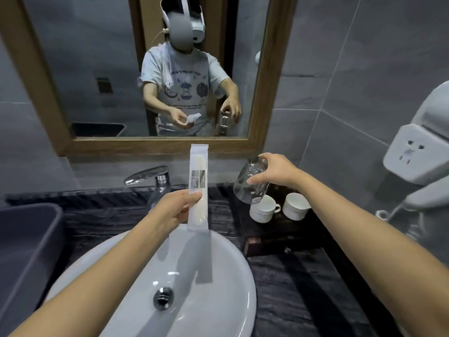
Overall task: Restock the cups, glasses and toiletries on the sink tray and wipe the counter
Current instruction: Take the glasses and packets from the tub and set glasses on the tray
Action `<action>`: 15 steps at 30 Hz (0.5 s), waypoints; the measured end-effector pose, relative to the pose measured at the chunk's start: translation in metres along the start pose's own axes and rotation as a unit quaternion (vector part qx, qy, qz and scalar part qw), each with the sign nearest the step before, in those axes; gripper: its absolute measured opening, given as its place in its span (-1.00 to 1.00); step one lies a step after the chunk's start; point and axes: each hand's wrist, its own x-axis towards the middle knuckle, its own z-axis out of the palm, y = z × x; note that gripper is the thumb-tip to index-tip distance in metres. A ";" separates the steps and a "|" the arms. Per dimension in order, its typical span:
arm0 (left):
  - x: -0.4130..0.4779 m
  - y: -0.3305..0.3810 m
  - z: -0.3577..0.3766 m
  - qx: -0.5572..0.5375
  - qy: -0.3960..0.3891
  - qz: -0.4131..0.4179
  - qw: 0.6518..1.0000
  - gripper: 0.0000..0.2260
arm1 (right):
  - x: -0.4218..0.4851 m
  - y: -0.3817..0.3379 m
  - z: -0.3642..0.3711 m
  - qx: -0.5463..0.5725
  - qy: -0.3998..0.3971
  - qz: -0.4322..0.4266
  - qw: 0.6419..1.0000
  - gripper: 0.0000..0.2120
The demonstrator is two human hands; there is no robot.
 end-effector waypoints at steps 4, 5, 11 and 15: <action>0.018 -0.004 0.017 -0.006 0.009 0.005 1.000 -0.94 | 0.038 0.029 -0.006 0.027 0.057 0.024 0.998 -0.37; 0.022 -0.006 0.019 -0.008 0.012 0.008 1.000 -0.95 | 0.046 0.035 -0.005 0.031 0.067 0.028 0.997 -0.39; 0.038 -0.016 0.023 -0.006 0.014 0.013 1.000 -0.92 | 0.084 0.057 0.019 0.035 0.076 0.059 0.995 -0.20; 0.047 -0.020 0.024 -0.008 0.010 0.005 1.000 -0.89 | 0.095 0.073 0.037 0.039 0.055 0.087 0.994 -0.23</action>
